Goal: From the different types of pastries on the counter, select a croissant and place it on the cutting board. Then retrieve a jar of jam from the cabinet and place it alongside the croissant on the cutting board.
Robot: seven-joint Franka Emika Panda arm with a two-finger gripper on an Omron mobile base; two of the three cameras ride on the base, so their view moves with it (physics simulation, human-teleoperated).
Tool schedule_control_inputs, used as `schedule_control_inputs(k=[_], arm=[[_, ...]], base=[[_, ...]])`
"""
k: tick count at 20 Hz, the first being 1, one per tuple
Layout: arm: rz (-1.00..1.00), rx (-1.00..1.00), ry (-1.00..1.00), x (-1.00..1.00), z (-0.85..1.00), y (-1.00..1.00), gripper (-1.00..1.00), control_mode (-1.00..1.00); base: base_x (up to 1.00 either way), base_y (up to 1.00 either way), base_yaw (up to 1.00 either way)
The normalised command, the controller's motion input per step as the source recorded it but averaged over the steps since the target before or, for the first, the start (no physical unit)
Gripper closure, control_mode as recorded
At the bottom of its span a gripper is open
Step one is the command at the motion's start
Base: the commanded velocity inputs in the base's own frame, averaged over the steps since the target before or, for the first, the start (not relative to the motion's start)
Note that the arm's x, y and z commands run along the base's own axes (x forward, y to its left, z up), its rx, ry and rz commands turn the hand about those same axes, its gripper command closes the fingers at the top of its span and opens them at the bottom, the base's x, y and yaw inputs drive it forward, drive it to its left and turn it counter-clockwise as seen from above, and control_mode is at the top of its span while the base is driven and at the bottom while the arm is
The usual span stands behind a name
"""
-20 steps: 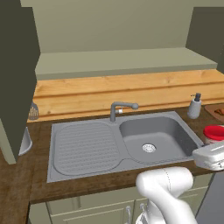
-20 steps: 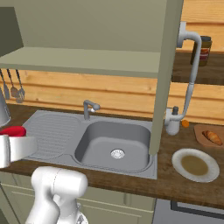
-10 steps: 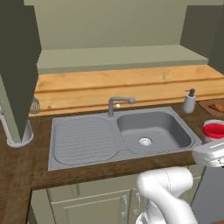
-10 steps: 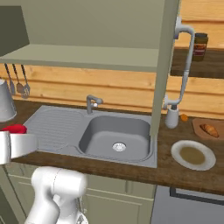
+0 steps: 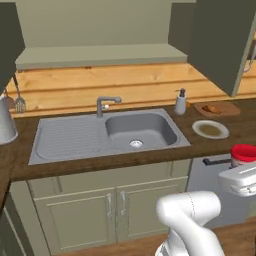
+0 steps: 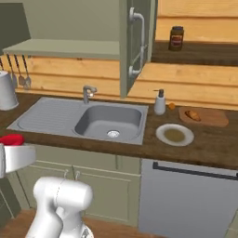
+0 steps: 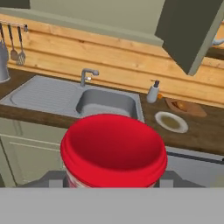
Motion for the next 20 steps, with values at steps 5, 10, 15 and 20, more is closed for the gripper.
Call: schedule_control_inputs(k=[5,10,15,20], arm=[[0.0,0.0,0.0,0.0,0.0,0.0,1.0,1.0],[0.0,0.0,0.0,0.0,0.0,0.0,1.0,1.0],[0.0,0.0,0.0,0.0,0.0,0.0,1.0,1.0],[0.0,0.0,0.0,0.0,0.0,0.0,1.0,1.0]], base=[[0.01,-1.0,0.0],[0.07,-1.0,0.04],[0.05,-0.83,0.07],[0.39,-0.02,0.01]])
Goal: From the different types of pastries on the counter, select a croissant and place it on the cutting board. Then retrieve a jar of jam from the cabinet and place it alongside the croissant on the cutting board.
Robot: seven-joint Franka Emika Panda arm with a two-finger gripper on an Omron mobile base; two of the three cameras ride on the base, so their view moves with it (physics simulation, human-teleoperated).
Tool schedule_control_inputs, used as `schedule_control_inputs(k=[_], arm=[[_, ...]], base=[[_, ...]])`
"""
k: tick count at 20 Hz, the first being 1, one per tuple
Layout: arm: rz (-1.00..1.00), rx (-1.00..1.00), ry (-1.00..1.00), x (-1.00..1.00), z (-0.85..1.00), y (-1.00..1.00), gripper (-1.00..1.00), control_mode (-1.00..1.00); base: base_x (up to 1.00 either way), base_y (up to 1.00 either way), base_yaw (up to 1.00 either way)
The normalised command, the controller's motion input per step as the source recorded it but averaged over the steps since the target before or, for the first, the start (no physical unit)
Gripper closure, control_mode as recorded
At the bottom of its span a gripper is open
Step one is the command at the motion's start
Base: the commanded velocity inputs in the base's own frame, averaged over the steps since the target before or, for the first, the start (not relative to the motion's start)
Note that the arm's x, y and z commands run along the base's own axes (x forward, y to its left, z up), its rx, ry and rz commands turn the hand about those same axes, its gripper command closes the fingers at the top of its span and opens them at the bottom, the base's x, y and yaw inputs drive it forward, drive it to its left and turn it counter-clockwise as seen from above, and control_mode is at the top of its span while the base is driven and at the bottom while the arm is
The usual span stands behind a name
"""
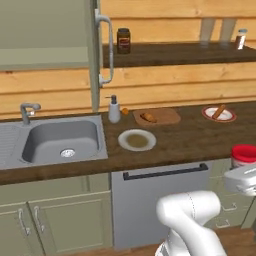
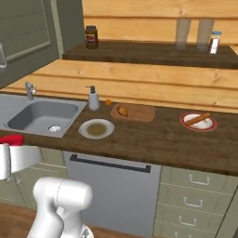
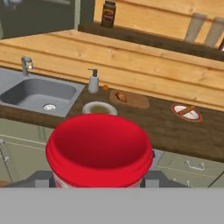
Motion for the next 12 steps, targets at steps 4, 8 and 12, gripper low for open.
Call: schedule_control_inputs(k=[4,8,12], arm=[[0.0,0.0,0.0,0.0,0.0,0.0,1.0,1.0],[0.0,0.0,0.0,0.0,0.0,0.0,1.0,1.0],[0.0,0.0,0.0,0.0,0.0,0.0,1.0,1.0]], base=[[1.0,-0.16,0.08],[1.0,-0.59,0.19],[0.33,-0.44,0.15]])
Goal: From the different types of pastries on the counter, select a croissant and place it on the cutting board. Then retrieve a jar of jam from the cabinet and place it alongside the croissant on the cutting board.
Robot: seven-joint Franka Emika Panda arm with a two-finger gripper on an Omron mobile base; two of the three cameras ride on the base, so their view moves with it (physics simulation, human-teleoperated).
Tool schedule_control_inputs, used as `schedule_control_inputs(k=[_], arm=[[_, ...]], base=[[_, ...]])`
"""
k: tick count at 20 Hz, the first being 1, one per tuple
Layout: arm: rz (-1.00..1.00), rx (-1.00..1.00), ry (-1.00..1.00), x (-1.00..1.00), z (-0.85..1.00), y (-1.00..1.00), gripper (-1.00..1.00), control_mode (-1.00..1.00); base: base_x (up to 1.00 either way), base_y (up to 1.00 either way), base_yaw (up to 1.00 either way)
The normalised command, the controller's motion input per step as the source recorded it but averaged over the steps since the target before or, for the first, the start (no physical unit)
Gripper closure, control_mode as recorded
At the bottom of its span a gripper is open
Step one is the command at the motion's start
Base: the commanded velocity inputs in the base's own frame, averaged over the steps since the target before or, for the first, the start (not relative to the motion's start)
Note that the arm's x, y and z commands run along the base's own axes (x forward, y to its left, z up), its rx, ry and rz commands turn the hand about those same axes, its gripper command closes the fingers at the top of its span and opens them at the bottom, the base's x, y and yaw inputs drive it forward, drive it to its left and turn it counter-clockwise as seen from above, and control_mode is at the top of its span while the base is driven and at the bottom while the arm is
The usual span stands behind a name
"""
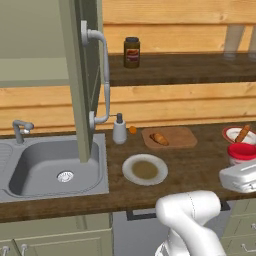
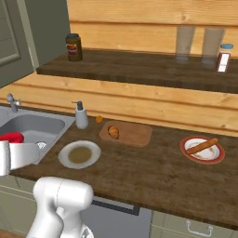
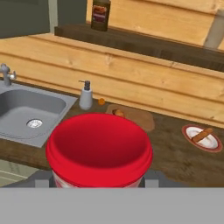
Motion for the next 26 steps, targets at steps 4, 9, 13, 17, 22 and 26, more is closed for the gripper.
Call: schedule_control_inputs(k=[4,9,13,17,22,26], arm=[[0.0,0.0,0.0,0.0,0.0,0.0,1.0,1.0],[0.0,0.0,0.0,0.0,0.0,0.0,1.0,1.0],[0.0,0.0,0.09,0.65,0.1,-0.38,1.0,-1.0],[0.0,0.01,0.11,1.0,0.07,-0.64,1.0,-1.0],[0.05,0.0,0.08,0.86,-0.7,-0.14,1.0,-1.0],[0.11,0.01,0.07,0.81,-1.0,0.0,1.0,-1.0]], base=[[0.0,0.0,0.0],[0.0,0.0,0.0],[0.05,-0.01,0.0],[0.0,0.0,0.0],[0.0,0.0,0.0],[0.0,0.0,0.0]])
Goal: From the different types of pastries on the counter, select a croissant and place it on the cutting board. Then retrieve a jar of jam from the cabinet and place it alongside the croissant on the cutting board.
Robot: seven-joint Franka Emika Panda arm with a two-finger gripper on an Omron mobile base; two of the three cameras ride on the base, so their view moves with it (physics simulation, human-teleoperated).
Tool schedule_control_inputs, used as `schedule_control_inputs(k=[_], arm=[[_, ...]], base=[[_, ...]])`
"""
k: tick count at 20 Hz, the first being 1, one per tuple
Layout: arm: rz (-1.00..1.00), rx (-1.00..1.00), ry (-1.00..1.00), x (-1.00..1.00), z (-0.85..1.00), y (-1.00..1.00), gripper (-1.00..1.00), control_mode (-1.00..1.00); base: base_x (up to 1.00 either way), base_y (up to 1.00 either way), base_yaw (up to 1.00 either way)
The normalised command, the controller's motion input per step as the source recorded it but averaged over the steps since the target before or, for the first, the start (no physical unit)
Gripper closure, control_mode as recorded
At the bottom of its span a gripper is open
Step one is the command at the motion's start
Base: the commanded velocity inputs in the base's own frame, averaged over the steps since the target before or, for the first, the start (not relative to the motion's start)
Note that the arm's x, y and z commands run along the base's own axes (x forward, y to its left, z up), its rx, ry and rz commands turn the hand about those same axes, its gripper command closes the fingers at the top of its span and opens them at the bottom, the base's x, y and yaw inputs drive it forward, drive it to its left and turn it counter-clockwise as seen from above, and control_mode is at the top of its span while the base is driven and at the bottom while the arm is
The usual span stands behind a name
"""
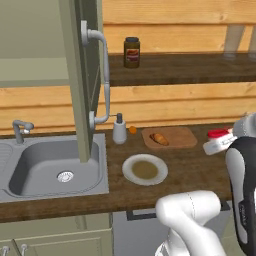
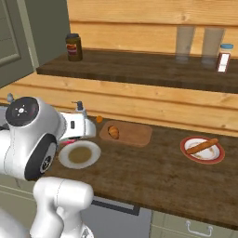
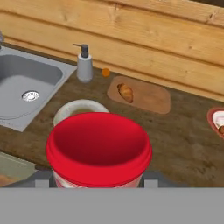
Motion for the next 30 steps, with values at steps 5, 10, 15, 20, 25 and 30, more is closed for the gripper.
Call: schedule_control_inputs(k=[5,10,15,20,25,30], arm=[[0.1,0.04,0.03,1.0,-0.86,-0.18,1.0,-1.0],[0.07,0.01,0.0,1.0,-0.34,-0.77,1.0,-1.0],[0.08,0.03,0.0,1.0,-0.28,-0.76,1.0,-1.0],[0.05,0.06,0.0,1.0,-0.22,-0.43,1.0,-1.0],[0.05,0.06,0.0,1.0,-0.31,-0.29,1.0,-1.0],[0.07,0.02,0.0,1.0,-0.37,-0.09,1.0,-1.0]], base=[[0.0,0.0,0.0],[0.0,0.0,0.0],[0.0,0.0,0.0],[0.0,0.0,0.0],[0.0,0.0,0.0],[0.0,0.0,0.0]])
